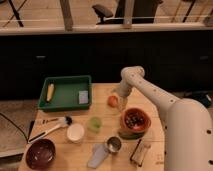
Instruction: Place apple in paper cup
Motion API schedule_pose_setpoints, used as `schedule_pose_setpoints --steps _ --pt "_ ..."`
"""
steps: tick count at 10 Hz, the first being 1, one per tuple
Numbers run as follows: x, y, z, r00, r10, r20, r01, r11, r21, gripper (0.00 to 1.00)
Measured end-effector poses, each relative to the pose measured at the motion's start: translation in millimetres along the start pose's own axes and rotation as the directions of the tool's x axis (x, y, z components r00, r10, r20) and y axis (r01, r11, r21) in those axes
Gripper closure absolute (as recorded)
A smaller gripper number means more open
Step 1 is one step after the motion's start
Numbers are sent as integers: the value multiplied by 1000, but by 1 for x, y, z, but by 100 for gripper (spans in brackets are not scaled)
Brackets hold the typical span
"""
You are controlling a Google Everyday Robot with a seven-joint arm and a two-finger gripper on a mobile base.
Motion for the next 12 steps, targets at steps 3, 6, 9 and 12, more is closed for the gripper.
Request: schedule_pose_setpoints --steps 3,6,9,12 --pt "-1 0 1 1000 -7 2 7 1000 -3 20" --pt "2 2 2 1000 -18 5 18 1000 -16 20" --pt "0 1 3 1000 -23 7 23 1000 -16 20" --pt "0 -1 3 1000 -30 8 30 999 -14 20"
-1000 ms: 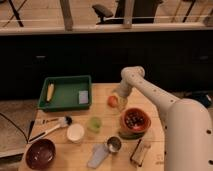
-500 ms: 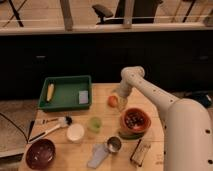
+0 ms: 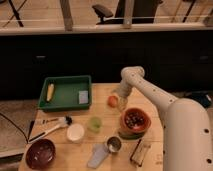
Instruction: Place apple in paper cup
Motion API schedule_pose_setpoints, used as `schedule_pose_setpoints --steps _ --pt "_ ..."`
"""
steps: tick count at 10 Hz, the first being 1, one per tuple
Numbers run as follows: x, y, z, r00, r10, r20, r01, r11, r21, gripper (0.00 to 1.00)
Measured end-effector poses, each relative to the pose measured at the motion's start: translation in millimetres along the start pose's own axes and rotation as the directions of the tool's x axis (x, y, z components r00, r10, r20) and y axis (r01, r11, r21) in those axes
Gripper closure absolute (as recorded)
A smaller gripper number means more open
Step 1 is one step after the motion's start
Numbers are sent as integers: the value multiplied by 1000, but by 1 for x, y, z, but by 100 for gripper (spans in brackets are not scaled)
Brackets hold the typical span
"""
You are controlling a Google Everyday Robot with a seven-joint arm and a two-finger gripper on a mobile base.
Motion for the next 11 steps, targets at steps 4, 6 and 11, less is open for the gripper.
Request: schedule_pose_setpoints --steps 4,6,11 --pt "1 1 0 1000 -12 2 12 1000 -11 20" --pt "2 0 -1 1000 -12 1 12 1000 -12 20" --pt "2 0 -1 1000 -24 3 24 999 -24 20"
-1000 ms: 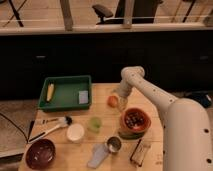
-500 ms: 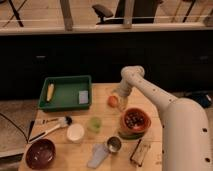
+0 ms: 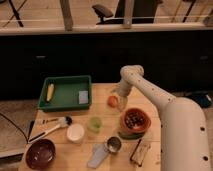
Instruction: Place apple in paper cup
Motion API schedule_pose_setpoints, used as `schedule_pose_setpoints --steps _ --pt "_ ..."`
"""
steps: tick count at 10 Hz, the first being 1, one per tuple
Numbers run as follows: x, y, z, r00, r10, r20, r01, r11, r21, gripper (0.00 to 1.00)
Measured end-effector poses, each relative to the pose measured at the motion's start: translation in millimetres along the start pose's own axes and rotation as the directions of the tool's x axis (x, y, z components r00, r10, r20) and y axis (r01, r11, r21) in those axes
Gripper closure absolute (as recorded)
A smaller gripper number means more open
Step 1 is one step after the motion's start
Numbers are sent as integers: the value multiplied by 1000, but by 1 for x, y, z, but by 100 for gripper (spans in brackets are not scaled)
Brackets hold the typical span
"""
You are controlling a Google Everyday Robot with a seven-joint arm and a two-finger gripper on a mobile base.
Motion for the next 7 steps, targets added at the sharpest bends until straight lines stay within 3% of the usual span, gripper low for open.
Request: schedule_pose_setpoints --steps 7 --pt "3 -1 -2 1000 -7 1 7 1000 -20 20"
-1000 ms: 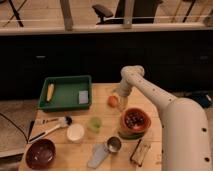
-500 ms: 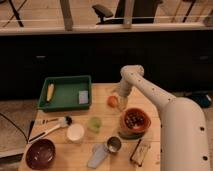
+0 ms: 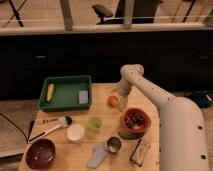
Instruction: Place apple in paper cup
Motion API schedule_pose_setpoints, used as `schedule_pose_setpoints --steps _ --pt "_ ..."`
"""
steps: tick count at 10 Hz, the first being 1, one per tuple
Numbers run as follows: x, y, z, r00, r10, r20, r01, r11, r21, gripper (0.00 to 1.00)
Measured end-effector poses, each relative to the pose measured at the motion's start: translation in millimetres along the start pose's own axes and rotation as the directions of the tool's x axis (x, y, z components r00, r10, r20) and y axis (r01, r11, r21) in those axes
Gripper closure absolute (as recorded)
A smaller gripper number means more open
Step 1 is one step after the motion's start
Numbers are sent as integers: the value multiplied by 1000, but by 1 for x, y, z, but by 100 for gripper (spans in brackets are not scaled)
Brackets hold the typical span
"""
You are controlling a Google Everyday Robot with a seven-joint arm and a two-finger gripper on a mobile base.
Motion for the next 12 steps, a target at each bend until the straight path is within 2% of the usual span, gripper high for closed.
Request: schedule_pose_setpoints --steps 12 --pt "3 -4 -3 1000 -5 4 5 1000 -22 20"
